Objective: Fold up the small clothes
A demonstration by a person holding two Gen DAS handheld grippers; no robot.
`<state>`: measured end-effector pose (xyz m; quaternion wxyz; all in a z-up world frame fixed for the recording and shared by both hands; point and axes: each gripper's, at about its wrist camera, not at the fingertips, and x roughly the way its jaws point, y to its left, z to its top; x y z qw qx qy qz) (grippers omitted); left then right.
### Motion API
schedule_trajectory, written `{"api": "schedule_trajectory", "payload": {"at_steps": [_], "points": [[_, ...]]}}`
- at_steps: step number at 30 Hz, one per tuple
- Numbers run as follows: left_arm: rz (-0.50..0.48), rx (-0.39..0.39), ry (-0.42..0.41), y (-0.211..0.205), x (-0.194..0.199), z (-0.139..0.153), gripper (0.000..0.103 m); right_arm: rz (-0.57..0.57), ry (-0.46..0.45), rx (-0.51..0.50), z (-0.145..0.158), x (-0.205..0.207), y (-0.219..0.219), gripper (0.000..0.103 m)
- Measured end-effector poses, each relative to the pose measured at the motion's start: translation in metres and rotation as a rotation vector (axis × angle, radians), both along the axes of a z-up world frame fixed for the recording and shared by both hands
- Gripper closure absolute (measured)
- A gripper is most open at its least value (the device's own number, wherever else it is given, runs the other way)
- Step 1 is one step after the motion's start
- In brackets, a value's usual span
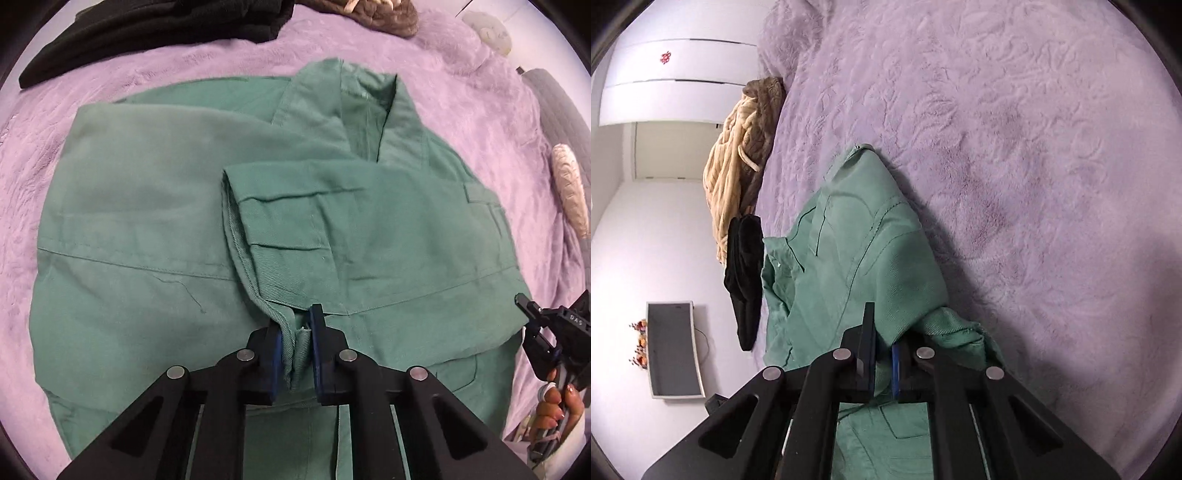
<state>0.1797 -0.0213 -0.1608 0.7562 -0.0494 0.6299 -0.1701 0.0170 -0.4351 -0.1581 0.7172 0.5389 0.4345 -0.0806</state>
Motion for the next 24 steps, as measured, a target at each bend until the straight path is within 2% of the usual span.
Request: {"api": "schedule_trajectory", "payload": {"at_steps": [4,7,8,9,10,11,12,13,17,19,22,24], "points": [[-0.022,-0.011,0.008,0.007,0.000,-0.008,0.088,0.109,0.112,-0.115,-0.023,-0.006,0.005,0.096],[-0.027,0.004,0.009,0.007,-0.002,-0.016,0.088,0.087,0.108,-0.095,-0.028,-0.019,0.003,0.095],[-0.019,-0.003,0.012,0.010,-0.001,-0.016,0.087,0.088,0.112,-0.097,-0.027,-0.022,0.003,0.090],[-0.010,0.001,0.009,0.012,-0.001,-0.014,0.081,0.093,0.117,-0.096,-0.025,-0.023,0.002,0.087],[-0.002,0.036,-0.003,0.014,-0.002,-0.011,0.077,0.100,0.125,-0.098,-0.023,-0.026,0.001,0.085],[0.005,0.089,-0.025,0.017,-0.003,-0.008,0.065,0.108,0.134,-0.103,-0.021,-0.029,0.000,0.082],[0.013,0.145,-0.049,0.020,-0.004,-0.006,0.044,0.117,0.145,-0.117,-0.017,-0.032,0.000,0.078],[0.023,0.181,-0.067,0.024,-0.005,-0.003,0.037,0.126,0.153,-0.139,-0.011,-0.036,0.000,0.077],[0.062,0.192,-0.076,0.047,-0.007,0.009,0.036,0.161,0.115,-0.304,0.029,-0.035,0.006,0.076],[0.076,0.188,-0.096,0.053,-0.007,0.017,0.036,0.184,0.084,-0.351,0.042,-0.024,0.005,0.076],[0.081,0.173,-0.129,0.048,-0.004,0.025,0.036,0.206,0.070,-0.358,0.041,0.010,0.000,0.076],[0.064,0.175,-0.140,0.030,-0.001,0.024,0.036,0.236,0.064,-0.378,0.035,0.037,0.001,0.076]]}}
